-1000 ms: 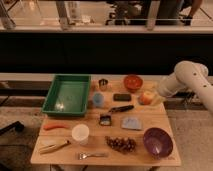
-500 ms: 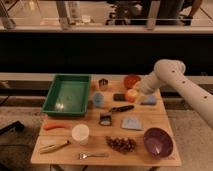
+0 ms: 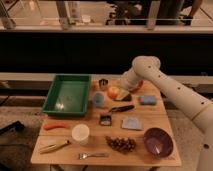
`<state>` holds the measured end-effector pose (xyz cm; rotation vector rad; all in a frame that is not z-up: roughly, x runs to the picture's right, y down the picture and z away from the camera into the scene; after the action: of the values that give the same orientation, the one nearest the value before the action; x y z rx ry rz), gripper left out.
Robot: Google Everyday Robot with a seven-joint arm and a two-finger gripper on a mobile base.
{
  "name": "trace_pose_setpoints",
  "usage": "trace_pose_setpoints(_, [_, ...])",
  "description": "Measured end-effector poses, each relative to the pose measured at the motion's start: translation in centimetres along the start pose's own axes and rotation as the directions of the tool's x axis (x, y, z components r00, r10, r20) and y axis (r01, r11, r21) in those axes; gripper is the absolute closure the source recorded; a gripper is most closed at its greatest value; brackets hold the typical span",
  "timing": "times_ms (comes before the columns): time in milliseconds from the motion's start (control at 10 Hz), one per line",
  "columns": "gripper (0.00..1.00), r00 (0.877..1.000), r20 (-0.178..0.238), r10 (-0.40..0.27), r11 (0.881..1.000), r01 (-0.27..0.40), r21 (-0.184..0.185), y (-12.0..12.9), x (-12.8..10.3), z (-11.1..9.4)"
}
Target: Place apple in tray
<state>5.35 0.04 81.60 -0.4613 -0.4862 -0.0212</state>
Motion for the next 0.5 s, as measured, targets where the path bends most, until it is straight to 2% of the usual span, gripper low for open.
trace_pose_setpoints(300, [1.00,0.995,0.053,-0.082,0.996,0.084,-0.020,-1.8,-5.8,2.6])
trace_pose_setpoints(400, [1.00,0.989,0.082,-0.124,0.991,0.127,-0.031,-2.3,-8.6,3.6])
trace_pose_setpoints(500, [1.00,0.984,0.099,-0.146,0.988,0.150,-0.035,-2.4,-10.1,4.1])
